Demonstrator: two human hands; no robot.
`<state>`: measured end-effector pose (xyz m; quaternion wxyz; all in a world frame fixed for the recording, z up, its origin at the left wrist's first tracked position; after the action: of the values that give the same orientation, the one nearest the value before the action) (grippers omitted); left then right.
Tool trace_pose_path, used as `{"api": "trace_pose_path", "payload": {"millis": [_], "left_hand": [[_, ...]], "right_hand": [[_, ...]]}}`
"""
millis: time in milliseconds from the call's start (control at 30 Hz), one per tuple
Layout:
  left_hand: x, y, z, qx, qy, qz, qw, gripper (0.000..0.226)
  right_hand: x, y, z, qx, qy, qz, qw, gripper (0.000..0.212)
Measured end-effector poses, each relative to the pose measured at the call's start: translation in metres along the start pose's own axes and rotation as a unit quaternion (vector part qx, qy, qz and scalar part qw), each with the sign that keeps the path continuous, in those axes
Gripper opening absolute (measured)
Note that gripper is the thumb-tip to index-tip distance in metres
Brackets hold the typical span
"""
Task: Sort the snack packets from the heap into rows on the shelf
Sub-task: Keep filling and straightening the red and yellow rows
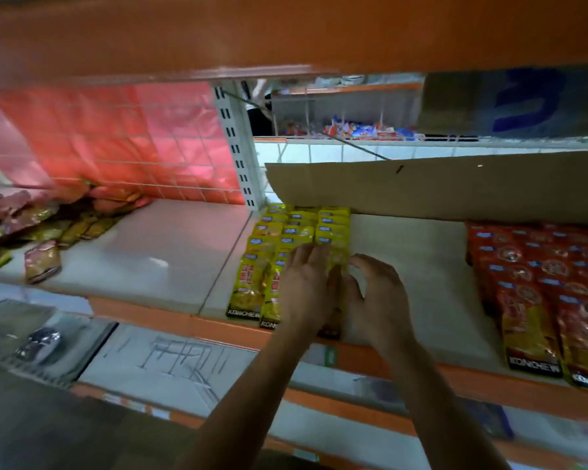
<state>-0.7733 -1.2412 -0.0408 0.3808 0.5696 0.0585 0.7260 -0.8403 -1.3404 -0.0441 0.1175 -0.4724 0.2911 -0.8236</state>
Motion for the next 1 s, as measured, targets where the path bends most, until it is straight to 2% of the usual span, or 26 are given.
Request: {"api": "trace_pose_path", "payload": {"millis": [100,233,400,567,667,833,1000], "left_hand": [[0.028,-0.051,0.019,0.012,-0.002,0.023,1.000,0.044],[0.064,-0.128,0.045,0.031,-0.006,0.056,0.998,0.050],[0.108,-0.225,0.068,0.065,0.002,0.097,0.993,0.053],[0.152,-0.312,0.092,0.137,0.004,0.136,0.981,0.060],[0.172,-0.355,0.099,0.190,0.011,0.146,0.971,0.064],[0.199,-0.410,0.103,0.267,0.021,0.162,0.950,0.055],[0.223,-0.454,0.100,0.332,0.040,0.161,0.929,0.040]], "right_hand": [[-0.046,-0.040,0.021,0.001,-0.011,-0.002,1.000,0.033],[-0.107,-0.102,0.045,0.015,-0.008,0.017,1.000,0.030],[-0.190,-0.171,0.076,0.024,-0.057,-0.006,0.998,0.043],[-0.253,-0.226,0.101,0.012,-0.067,-0.004,0.998,0.047],[-0.287,-0.249,0.117,0.033,-0.105,-0.007,0.994,0.051],[-0.341,-0.281,0.139,0.083,-0.169,-0.022,0.982,0.050],[-0.377,-0.314,0.165,0.104,-0.162,-0.008,0.981,0.037]]}}
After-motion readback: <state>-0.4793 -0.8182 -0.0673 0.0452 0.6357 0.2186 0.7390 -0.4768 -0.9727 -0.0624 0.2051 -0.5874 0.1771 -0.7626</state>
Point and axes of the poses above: each hand's wrist, its own z-axis towards the middle knuckle, its own x-axis out of the back of the hand, y = z × x, the point moved 6 cm from there along z, towards the middle knuckle, and after that the axes turned 6 degrees about x, right-handed, at the moved point
